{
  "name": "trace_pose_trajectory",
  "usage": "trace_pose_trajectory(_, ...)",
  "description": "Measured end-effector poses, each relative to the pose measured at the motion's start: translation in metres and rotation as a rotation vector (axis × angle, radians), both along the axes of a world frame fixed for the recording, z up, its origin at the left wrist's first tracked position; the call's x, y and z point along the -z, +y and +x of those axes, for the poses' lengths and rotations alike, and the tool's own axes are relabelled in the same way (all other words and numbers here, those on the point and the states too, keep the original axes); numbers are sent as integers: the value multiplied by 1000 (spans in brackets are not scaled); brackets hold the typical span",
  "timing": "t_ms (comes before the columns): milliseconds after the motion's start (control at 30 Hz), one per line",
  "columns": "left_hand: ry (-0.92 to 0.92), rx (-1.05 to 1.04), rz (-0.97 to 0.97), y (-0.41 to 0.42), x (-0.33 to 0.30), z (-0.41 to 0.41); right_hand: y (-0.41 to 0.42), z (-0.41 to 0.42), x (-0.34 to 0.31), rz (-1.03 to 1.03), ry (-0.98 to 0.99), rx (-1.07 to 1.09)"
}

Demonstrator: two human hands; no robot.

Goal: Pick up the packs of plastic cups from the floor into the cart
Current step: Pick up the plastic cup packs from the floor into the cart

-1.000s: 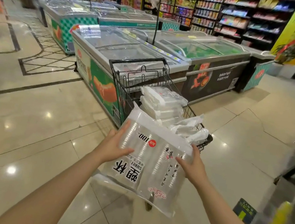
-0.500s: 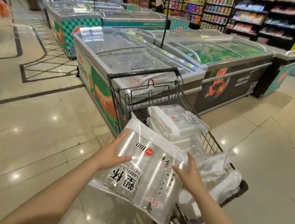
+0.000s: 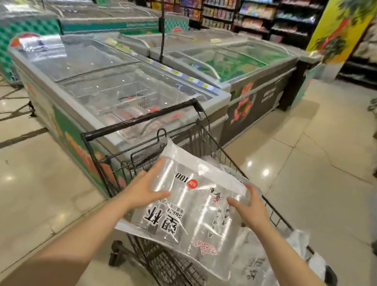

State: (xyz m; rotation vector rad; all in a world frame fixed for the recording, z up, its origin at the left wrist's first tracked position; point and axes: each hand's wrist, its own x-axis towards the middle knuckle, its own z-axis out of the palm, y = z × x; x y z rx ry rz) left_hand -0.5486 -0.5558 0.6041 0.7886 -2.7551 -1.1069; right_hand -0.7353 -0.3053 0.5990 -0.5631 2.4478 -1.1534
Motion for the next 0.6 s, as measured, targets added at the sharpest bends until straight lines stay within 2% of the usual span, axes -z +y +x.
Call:
trace_pose_trajectory(200, -117, 208, 48, -53, 9, -46, -20, 3, 19, 53, -42, 119)
trace_pose_trajectory(333, -219, 270, 41, -66, 25, -35, -18, 32, 37, 39, -93, 133)
trace_pose_trajectory(600, -272, 263, 82, -62, 38, 14, -1, 95, 51, -7, -130, 212)
